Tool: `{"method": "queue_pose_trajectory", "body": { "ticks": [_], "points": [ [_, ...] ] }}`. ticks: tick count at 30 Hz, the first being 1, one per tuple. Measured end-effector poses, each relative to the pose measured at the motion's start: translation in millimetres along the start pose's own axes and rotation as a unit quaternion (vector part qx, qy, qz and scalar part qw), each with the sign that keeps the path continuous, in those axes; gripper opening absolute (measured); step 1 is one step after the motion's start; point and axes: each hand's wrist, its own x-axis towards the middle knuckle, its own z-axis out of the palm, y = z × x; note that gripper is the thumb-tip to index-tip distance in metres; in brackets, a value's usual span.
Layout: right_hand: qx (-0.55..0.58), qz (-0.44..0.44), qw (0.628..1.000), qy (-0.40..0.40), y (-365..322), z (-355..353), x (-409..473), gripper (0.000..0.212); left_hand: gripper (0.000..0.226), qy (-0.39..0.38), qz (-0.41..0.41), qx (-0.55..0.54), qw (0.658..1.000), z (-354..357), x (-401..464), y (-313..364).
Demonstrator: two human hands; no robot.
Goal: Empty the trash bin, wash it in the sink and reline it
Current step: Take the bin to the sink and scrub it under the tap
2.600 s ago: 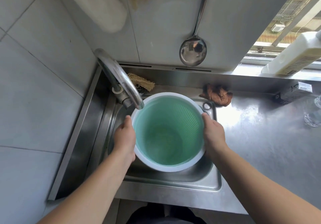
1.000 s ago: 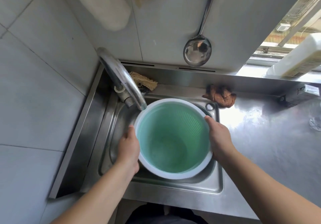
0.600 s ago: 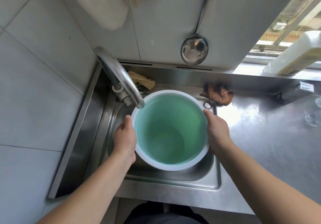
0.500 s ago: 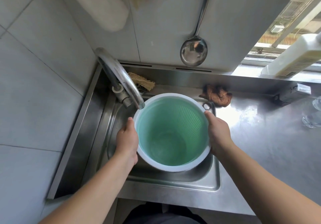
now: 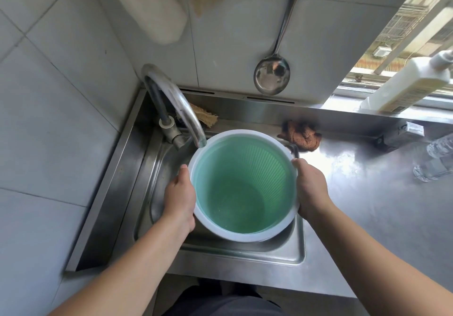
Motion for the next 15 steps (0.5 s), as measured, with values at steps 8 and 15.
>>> {"method": "queue_pose_trajectory", "body": {
  "ticks": [8,15],
  "points": [
    [-0.018,-0.071,0.997,0.012,-19.7,-24.6,-26.3,0.030,0.044,-0.032,-0.034,-0.031,0.998,-0.2,-24.8,-3.2],
    [-0.035,-0.159,0.987,0.010,-80.4,-45.6,-62.0,0.017,0.047,-0.101,-0.067,-0.078,0.990,7.0,-49.7,5.4]
  ]
}}
